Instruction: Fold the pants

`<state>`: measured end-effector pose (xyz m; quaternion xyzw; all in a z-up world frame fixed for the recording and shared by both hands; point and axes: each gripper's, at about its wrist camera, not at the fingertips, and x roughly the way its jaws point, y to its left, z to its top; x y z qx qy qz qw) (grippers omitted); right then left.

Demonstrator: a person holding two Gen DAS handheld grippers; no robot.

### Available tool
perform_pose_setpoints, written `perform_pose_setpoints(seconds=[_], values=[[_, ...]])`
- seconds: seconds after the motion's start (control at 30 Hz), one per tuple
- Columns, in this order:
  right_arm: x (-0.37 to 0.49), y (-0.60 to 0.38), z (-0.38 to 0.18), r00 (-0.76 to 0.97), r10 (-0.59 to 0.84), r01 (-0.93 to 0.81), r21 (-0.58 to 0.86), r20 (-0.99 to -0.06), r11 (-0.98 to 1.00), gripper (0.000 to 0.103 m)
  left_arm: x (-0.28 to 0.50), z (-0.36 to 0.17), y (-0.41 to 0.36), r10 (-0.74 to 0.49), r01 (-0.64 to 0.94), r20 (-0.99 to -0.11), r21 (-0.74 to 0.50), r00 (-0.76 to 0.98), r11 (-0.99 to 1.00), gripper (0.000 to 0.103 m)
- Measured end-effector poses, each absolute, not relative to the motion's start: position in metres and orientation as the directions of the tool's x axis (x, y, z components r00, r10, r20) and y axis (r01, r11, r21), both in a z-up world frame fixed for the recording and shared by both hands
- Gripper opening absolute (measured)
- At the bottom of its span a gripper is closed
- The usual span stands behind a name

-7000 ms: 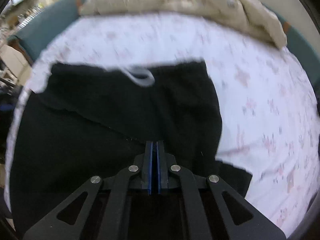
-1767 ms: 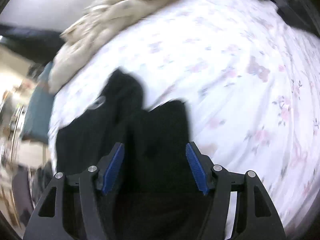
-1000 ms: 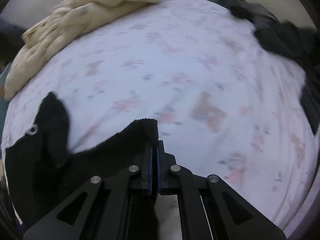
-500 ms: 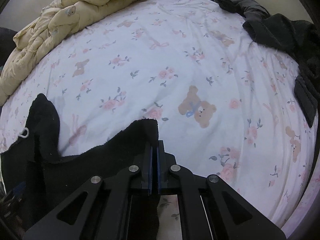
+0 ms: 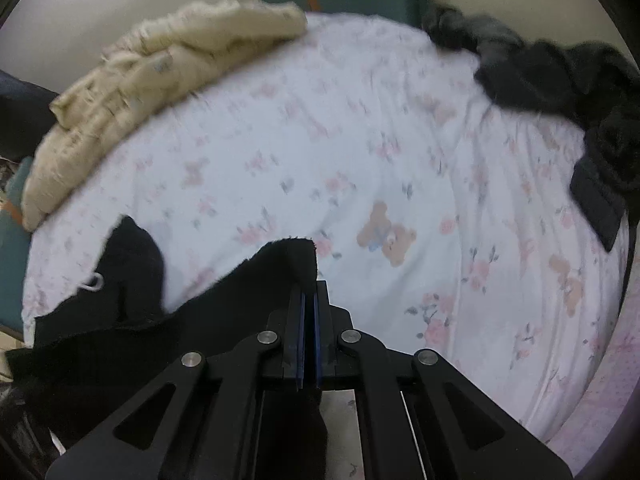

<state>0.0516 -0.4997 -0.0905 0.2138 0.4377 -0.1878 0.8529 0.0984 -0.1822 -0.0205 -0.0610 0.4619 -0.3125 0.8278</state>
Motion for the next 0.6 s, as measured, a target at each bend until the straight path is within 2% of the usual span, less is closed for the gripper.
perform_pose_setpoints(seconds=[0.13, 0.27, 0.43, 0.6], values=[[0.041, -0.491, -0.047, 0.684, -0.077, 0.405, 0.290, -0.725, 0.867, 0.002, 0.091, 0.028, -0.132, -0.571, 0.442, -0.663, -0.378, 0.485, 0.814, 0.005], [0.064, -0.468, -0.004, 0.754, 0.013, 0.238, 0.292, -0.656, 0.926, 0.002, 0.123, 0.034, -0.085, -0.505, 0.369, -0.676, -0.350, 0.536, 0.861, 0.005], [0.145, -0.419, 0.001, 0.742, 0.137, 0.005, 0.209, -0.656, 0.978, 0.002, 0.161, -0.008, -0.039, -0.438, 0.247, -0.702, -0.362, 0.561, 0.899, 0.005], [0.238, -0.374, -0.058, 0.636, 0.160, -0.107, 0.119, -0.755, 0.987, 0.002, 0.198, -0.086, -0.015, -0.369, 0.148, -0.775, -0.344, 0.513, 0.927, 0.005]])
